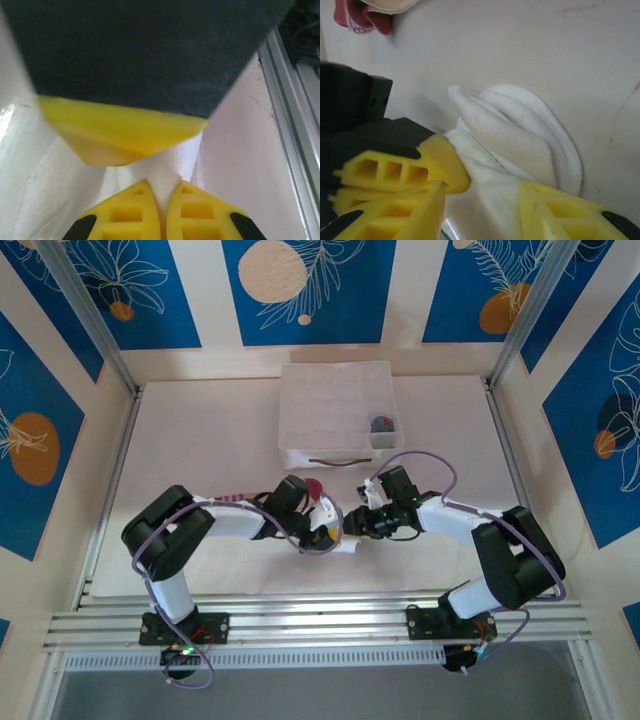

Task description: Roll the socks

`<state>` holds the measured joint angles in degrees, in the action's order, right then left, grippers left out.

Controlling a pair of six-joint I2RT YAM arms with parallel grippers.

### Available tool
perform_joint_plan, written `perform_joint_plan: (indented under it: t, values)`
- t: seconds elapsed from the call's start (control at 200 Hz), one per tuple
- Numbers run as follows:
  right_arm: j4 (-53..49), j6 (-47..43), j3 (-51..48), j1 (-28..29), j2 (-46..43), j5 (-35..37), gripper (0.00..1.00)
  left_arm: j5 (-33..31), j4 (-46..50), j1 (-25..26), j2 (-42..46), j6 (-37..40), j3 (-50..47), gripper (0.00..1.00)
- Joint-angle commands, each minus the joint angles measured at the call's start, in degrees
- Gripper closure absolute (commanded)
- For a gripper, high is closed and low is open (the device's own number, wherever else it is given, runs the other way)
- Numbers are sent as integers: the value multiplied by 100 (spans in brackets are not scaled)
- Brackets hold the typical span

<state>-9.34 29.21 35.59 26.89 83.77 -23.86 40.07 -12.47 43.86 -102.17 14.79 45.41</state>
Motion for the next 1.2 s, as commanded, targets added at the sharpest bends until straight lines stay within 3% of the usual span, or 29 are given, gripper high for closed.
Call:
perform_joint_plan:
  t: [0.0, 0.205, 0.405, 0.54, 0.69, 0.825, 0.95, 1.196]
  values:
    - [107, -30, -125, 93, 20, -175, 57, -382, 711, -261, -459, -830, 47, 100]
    - [-1, 119, -119, 322, 168, 232, 58, -560, 816, -349, -843, -1377, 227, 100]
    - [-727, 563, 214, 258, 699, 1053, 82, -690, 845, -350, -810, -1192, 205, 100]
    - [-1093, 685, 459, 74, 1023, 1091, 90, -564, 694, -347, -487, -648, 8, 86]
    - [-1605, 605, 777, 40, 1330, 1207, 93, -543, 609, -347, 246, 154, -227, 68]
    - [-1787, 503, 941, 26, 1557, 1123, 96, -815, 750, -346, 975, 899, -404, 66]
    - [-1928, 437, 1102, 27, 1737, 1092, 96, -1053, 270, -255, 1550, 1592, -847, 64]
    - [-2009, 435, 1224, 19, 1893, 928, 96, -2411, -1360, 586, 1746, 2958, -1631, 52]
